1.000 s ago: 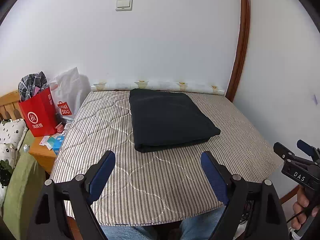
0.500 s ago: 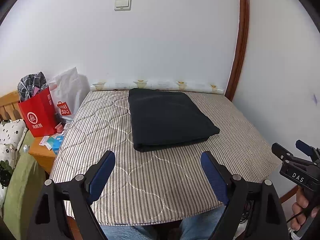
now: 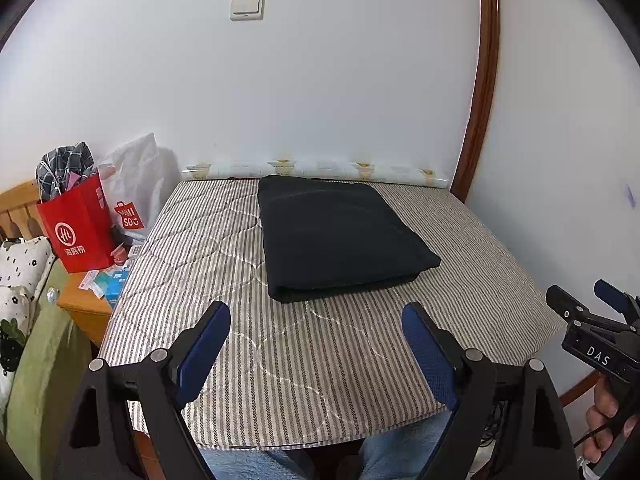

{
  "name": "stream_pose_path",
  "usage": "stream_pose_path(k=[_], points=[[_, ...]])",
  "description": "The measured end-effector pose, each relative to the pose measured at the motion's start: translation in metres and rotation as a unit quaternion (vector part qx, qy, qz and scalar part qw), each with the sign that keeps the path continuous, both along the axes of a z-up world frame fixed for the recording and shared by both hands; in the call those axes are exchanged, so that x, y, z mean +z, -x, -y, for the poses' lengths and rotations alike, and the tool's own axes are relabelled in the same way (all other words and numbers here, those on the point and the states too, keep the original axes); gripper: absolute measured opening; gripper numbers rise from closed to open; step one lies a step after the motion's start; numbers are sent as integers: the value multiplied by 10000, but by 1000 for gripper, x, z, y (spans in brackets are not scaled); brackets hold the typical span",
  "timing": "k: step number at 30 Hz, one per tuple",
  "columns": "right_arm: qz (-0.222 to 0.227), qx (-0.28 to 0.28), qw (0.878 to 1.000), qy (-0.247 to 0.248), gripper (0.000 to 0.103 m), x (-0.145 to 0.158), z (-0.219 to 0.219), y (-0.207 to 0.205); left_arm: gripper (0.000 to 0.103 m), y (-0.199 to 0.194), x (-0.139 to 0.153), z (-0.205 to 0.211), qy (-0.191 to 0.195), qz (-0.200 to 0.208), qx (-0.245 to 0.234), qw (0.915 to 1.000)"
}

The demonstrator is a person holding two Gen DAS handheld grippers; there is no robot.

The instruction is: Fold small clothes

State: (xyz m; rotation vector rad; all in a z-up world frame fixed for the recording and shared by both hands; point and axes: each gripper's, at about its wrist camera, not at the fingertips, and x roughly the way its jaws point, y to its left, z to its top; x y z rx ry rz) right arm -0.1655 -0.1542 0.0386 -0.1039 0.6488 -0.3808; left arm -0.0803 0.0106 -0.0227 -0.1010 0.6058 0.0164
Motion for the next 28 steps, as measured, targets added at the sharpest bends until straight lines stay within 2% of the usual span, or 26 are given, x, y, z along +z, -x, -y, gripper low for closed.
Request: stream_pose_path(k=[28], points=[[92,-90,9998,142,97,6,-3,6,88,4,5,-6,-6,93,47,9999]])
